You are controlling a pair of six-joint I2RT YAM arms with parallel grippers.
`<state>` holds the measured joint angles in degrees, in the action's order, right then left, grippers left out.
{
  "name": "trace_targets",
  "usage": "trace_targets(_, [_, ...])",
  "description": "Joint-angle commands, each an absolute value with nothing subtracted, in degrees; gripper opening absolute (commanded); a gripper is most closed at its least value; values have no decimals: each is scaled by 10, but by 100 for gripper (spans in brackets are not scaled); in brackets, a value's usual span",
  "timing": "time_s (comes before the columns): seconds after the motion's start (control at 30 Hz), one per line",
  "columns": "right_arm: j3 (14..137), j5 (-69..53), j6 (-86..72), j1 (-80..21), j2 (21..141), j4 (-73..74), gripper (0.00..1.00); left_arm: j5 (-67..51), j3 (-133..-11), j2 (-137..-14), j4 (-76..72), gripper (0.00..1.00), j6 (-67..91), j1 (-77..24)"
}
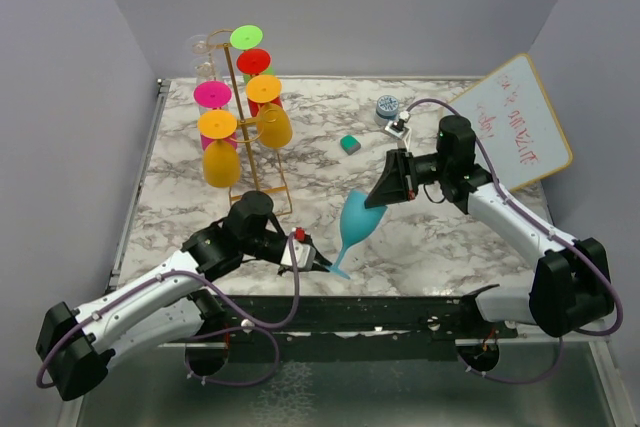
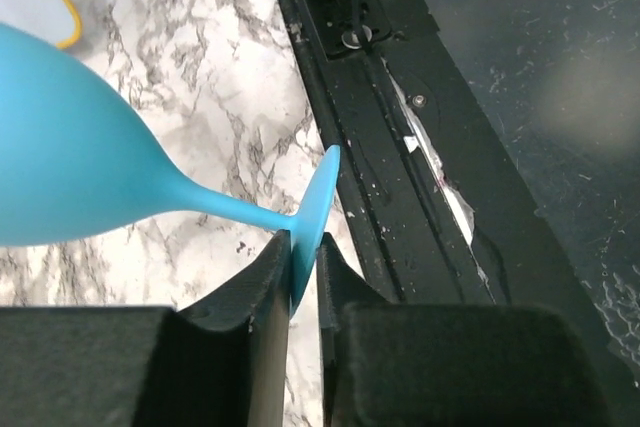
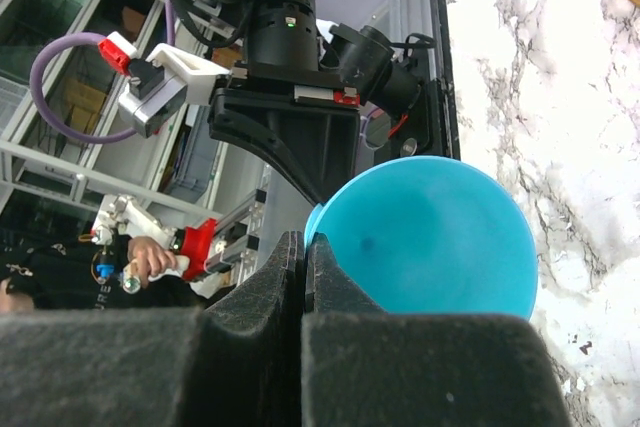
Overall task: Take the wine glass off the wine glass rack
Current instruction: Place the wine glass at the center of the board.
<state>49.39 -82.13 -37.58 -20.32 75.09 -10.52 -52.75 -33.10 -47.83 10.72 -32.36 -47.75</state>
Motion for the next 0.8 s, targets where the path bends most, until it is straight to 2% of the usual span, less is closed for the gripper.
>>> trace_targets(0.0, [497,-828,-373,-215,742,-114,0,-475,-340,-478,132,17,-309,-473])
trace_targets(0.1, [494,-824,-369,-215,743,-114,0,-476,-341,-475,131,20,-302,-473])
trace_targets(0.2, [500,-815,-338,-215,745,-80,0,-476,-344,-474,130,34,-297,-473])
trace_targets(0.27, [521,-786,-277,-215,751,7,1,-477,-343,-471,127,43,-291,-473])
trace_targets(0.37, [542,-780,-221,-215,764,80,1,-461,-344,-467,121,45,-267,-473])
trace_targets(0.4, [542,-776,-218,-215,766,84,1,-457,-345,-466,121,47,-259,-473])
trace_targets(0.43, [545,-764,-212,-215,767,95,0,-451,-346,-465,123,54,-256,-473])
trace_targets(0.47, [549,-746,-201,-215,768,112,1,-439,-347,-463,123,60,-252,-473])
trace_targets(0.6, [574,-672,-167,-215,779,183,0,-350,-349,-452,119,69,-216,-473])
trace_targets(0.77, [632,-490,-135,-215,791,288,0,-279,-344,-431,89,83,-162,-473])
